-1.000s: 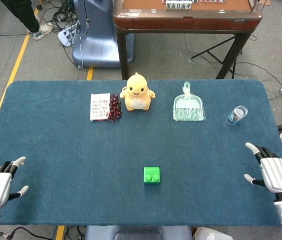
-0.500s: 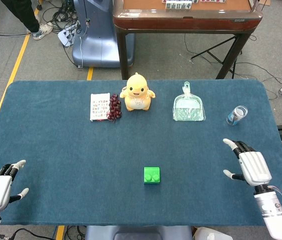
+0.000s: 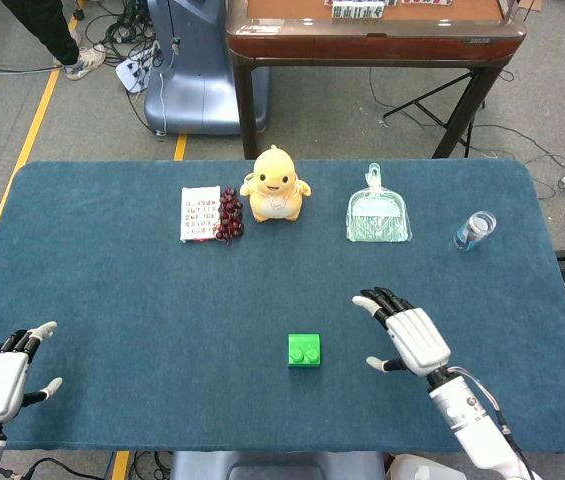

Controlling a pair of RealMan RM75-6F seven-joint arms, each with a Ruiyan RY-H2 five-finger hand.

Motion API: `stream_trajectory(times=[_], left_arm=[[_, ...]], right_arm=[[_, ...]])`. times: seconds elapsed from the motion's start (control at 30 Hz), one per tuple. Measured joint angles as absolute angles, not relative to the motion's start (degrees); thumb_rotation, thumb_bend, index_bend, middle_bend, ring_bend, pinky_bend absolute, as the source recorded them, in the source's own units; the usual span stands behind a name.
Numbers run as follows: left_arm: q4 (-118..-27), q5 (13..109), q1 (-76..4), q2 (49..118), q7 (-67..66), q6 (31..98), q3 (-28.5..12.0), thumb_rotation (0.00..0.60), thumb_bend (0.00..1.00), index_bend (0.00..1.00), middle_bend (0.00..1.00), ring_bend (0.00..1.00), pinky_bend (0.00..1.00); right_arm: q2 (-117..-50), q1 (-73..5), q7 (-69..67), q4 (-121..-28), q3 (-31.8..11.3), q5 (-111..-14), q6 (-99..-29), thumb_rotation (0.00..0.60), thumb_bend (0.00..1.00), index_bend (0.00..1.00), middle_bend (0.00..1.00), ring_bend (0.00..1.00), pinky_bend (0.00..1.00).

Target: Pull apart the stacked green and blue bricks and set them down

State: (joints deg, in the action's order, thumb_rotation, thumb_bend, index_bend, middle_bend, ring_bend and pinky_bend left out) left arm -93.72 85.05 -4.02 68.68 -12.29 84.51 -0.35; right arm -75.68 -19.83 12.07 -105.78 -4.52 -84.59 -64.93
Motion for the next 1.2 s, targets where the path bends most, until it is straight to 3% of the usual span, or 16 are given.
stream_trajectory(times=[0.73, 1.2], left_arm=[[-92.79, 84.19, -3.77, 68.99, -10.89, 83.99, -0.45, 0.6, 0.0, 0.25, 0.29, 0.25, 0.41], [-92.31, 84.18, -4.08, 69.6, -11.13, 83.14, -0.32, 0.6, 0.0, 0.26, 0.29, 0.25, 0.43]], right_arm=[[-90.96, -28.07, 18.29, -97.59, -5.4, -79.7, -57.83, 0.6, 0.0, 0.15, 0.1, 0.03, 0.22], [-93.76, -31.88, 20.89, -92.57, -8.73, -73.19, -55.75, 0.6, 0.0, 0.16, 0.1, 0.03, 0.22]])
